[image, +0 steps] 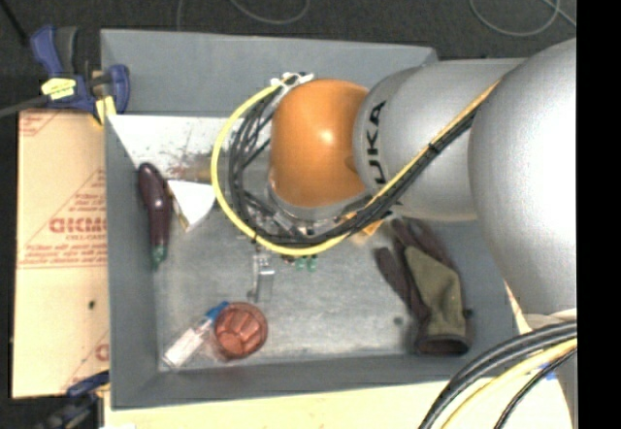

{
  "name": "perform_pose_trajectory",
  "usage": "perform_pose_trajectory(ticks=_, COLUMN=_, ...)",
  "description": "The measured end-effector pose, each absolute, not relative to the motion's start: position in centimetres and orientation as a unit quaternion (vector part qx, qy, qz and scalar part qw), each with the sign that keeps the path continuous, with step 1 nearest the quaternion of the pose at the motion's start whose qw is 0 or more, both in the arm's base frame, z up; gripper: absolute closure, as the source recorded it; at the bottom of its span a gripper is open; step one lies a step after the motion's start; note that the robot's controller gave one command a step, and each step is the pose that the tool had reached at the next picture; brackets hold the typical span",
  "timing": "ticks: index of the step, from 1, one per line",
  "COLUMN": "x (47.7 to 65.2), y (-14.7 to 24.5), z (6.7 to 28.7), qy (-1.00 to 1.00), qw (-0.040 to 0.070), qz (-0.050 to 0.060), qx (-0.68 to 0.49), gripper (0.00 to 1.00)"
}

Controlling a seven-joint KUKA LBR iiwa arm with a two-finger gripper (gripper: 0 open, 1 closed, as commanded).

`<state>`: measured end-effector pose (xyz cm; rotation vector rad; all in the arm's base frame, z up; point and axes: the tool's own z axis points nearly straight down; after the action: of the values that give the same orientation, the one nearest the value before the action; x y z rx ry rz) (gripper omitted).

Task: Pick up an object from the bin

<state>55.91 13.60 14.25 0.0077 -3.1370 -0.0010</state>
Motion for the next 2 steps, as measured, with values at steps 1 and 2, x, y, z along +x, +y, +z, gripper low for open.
perform_pose_trajectory(ticks=1, x=56.1, y=13.5, z=14.7, qy=-1.000, qw=-0.001, qz=-0.001, qx=0.001, gripper=0.00)
perform_pose_trajectory(ticks=2, x=53.9, y=15.3, z=11.4, qy=-0.999, qw=-0.005, qz=0.000, qx=0.034, gripper=0.00)
